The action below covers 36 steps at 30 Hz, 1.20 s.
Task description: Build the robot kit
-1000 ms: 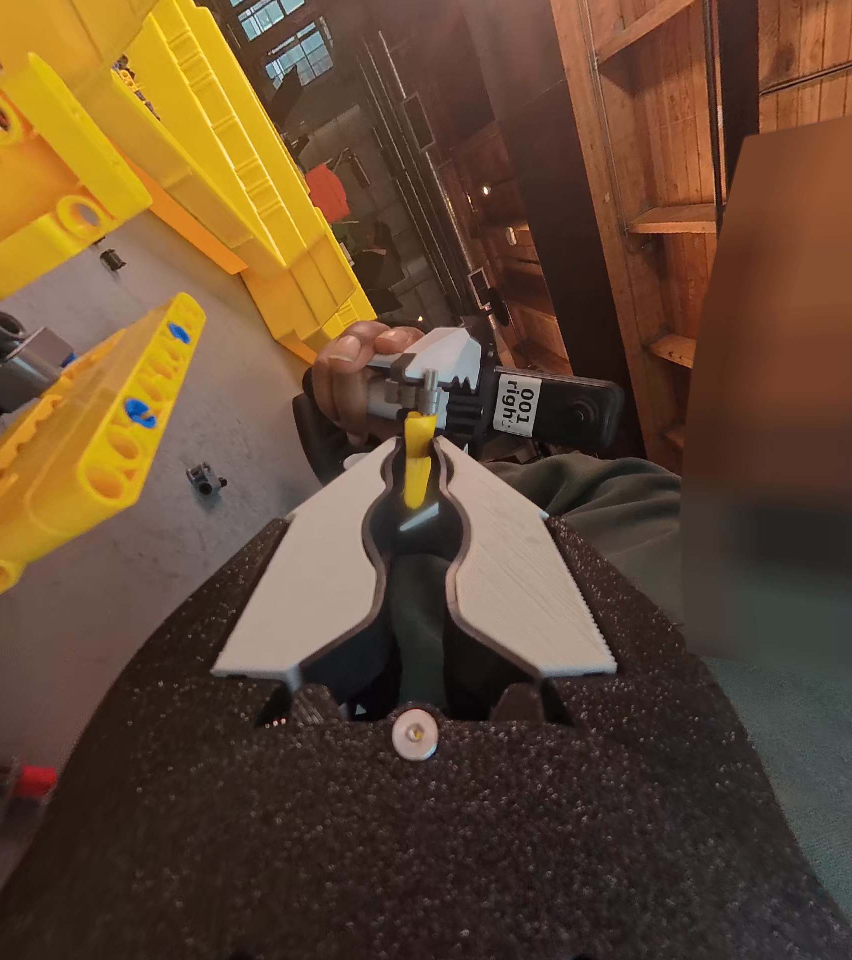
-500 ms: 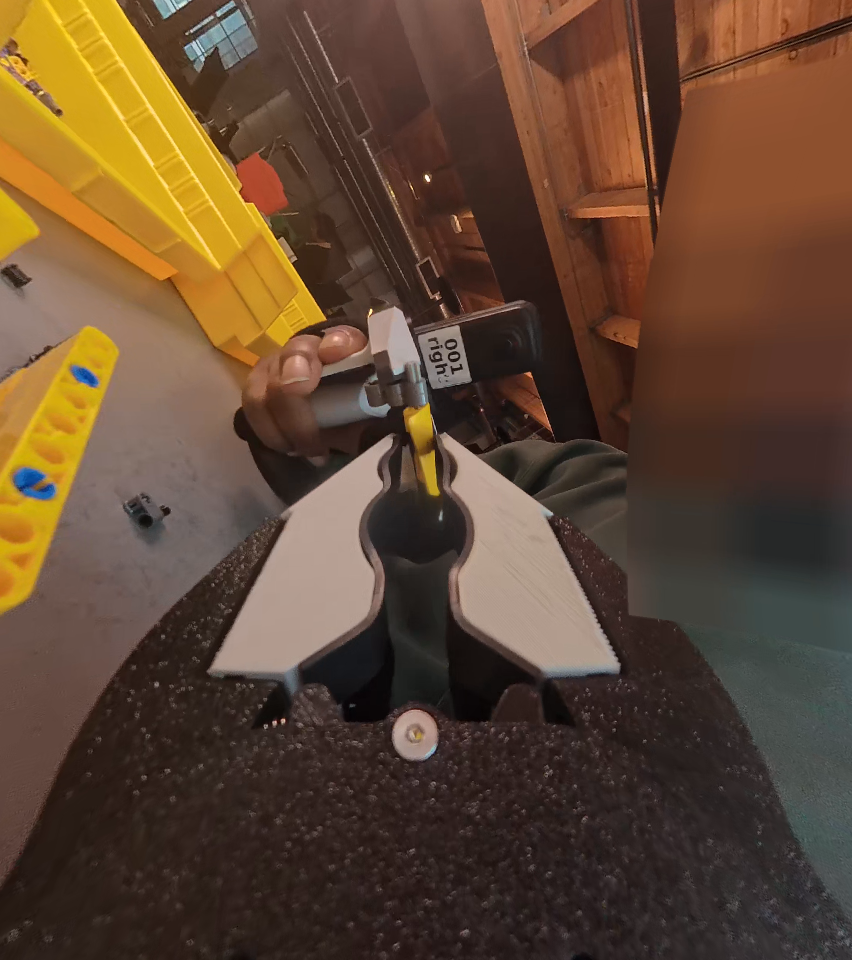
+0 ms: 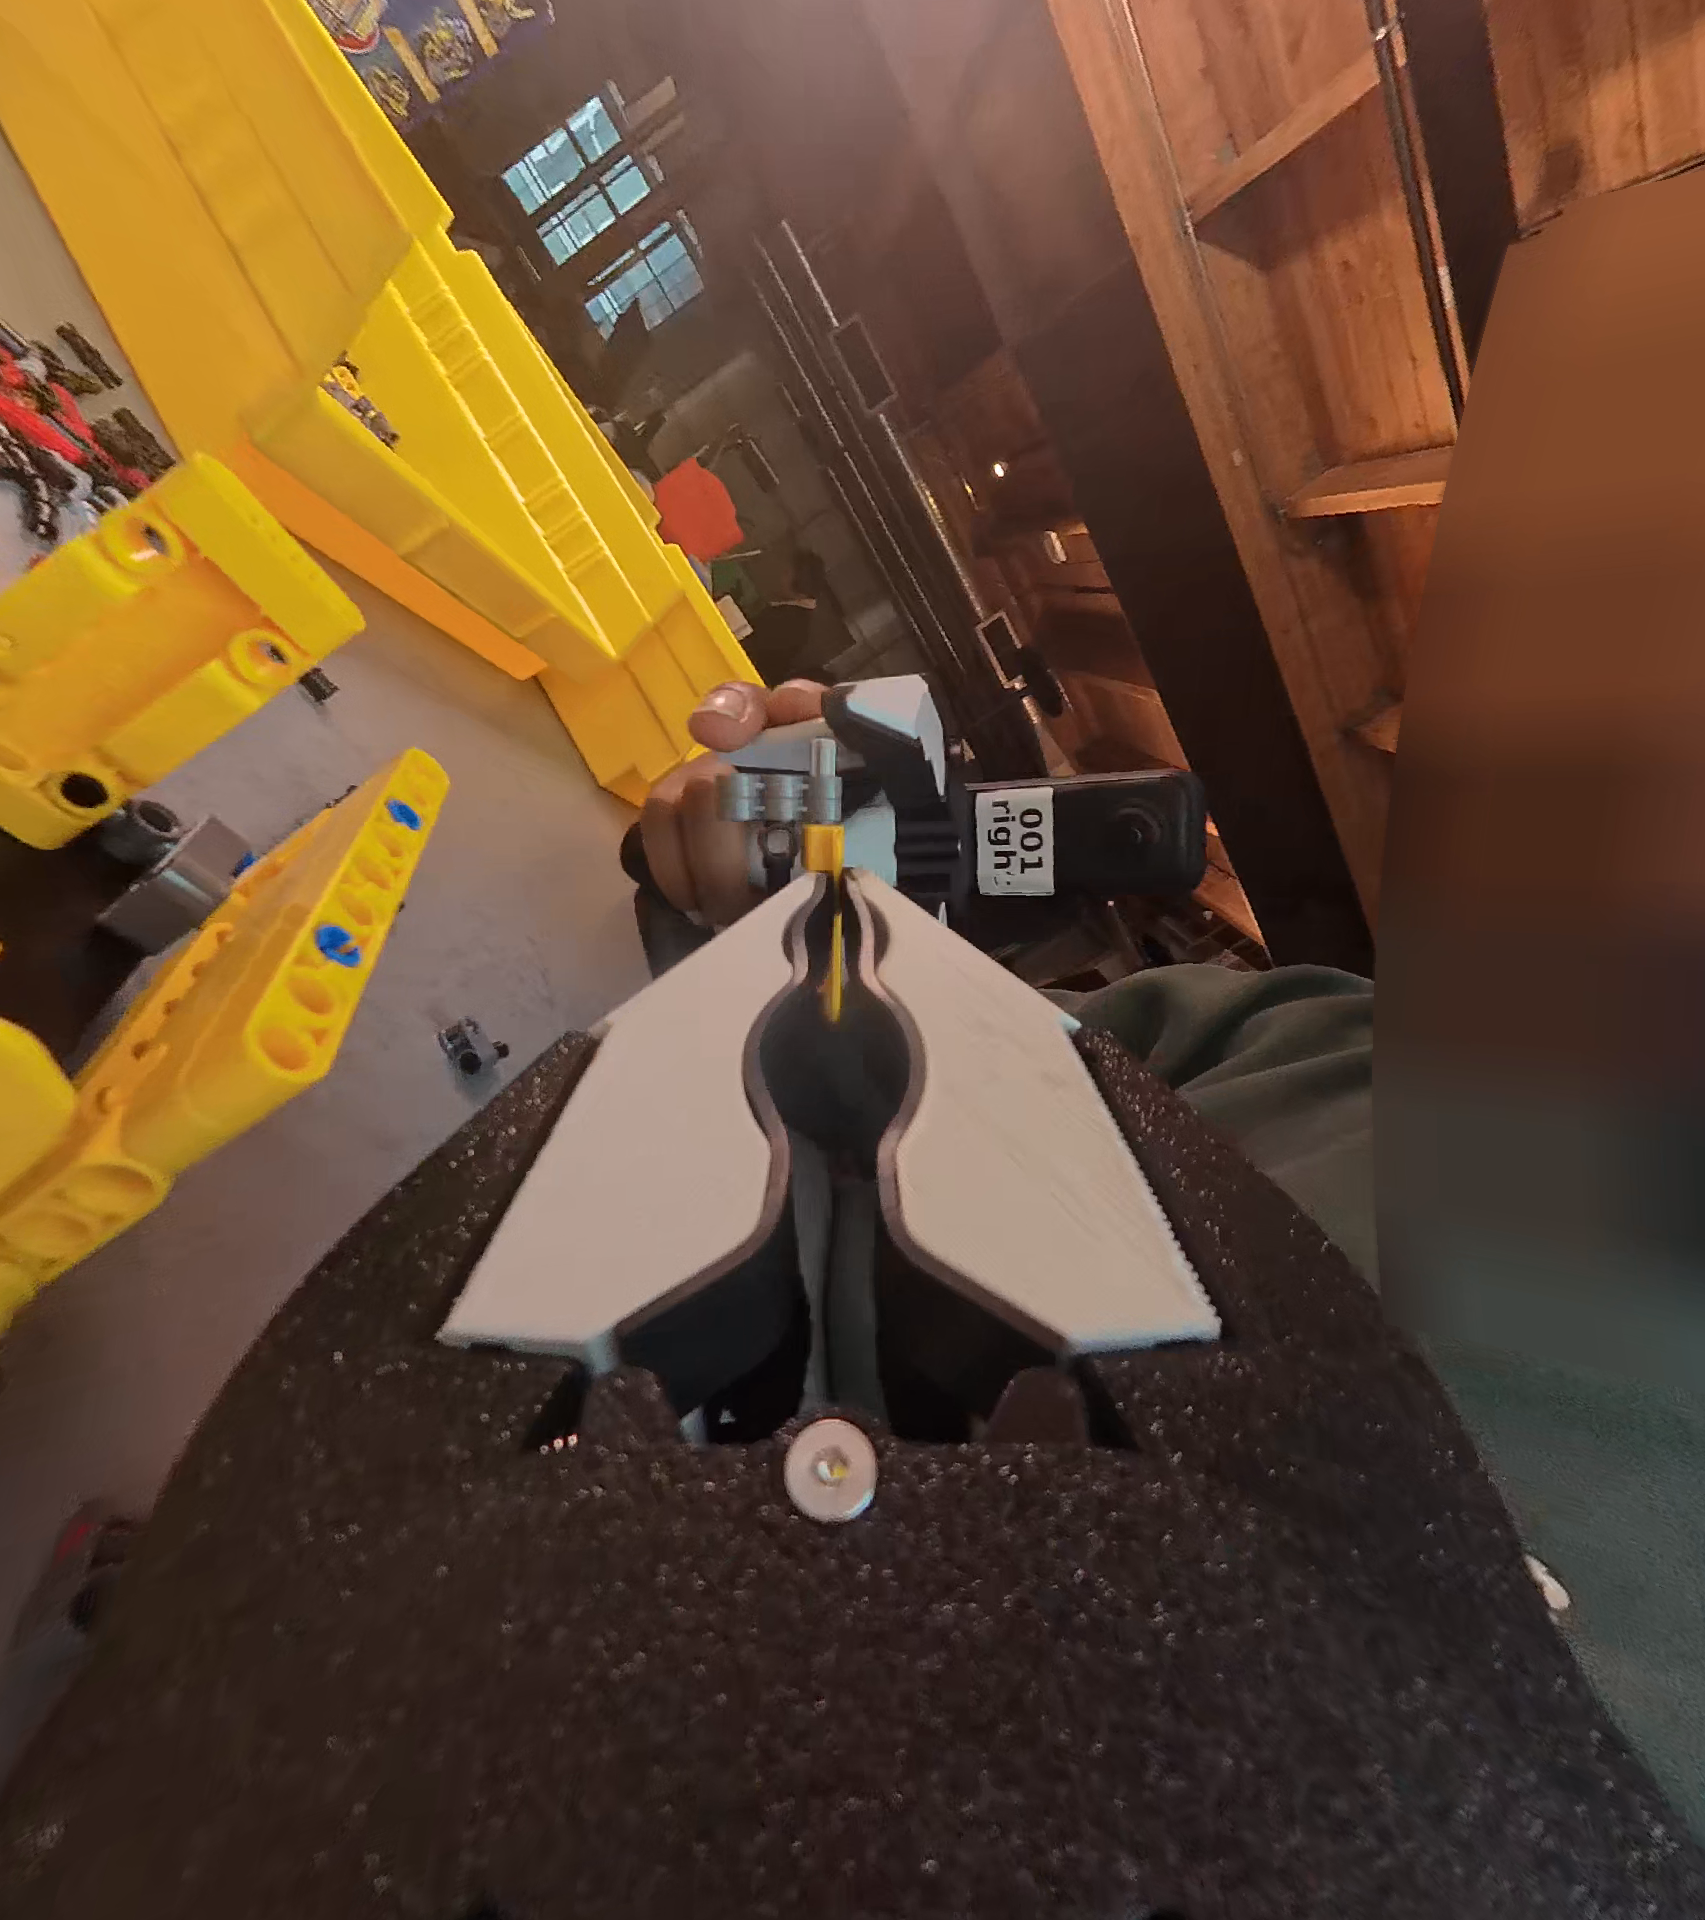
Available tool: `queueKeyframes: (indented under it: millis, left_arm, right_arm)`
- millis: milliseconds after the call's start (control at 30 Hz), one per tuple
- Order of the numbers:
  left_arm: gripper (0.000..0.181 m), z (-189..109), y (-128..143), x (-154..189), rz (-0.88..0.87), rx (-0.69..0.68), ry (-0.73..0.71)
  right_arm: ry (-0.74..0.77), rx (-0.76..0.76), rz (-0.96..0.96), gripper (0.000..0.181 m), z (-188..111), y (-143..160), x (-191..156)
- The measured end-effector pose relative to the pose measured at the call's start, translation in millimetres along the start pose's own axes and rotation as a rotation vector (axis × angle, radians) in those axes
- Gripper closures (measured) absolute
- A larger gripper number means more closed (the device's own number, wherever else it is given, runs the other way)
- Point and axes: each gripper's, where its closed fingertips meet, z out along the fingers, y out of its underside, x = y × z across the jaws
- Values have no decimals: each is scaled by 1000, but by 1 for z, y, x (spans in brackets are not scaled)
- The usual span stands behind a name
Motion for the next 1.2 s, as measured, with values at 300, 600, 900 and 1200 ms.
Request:
queueKeyframes:
  millis: [300, 600, 900, 1200]
  left_arm:
    - [181, 0, 4, -8, -3, -17, -58]
    - [181, -1, 9, -8, 51, -45, -79]
    - [181, -3, -1, 3, 100, -14, -60]
    - [181, -3, -3, 6, 176, -19, -91]
  right_arm:
    - [10, -69, -136, 133, 7, 11, -10]
    - [-33, -49, -51, 137, 6, 11, -15]
    - [1, 16, -17, 152, 9, -4, -13]
    - [46, -11, -38, 135, 8, -1, -5]
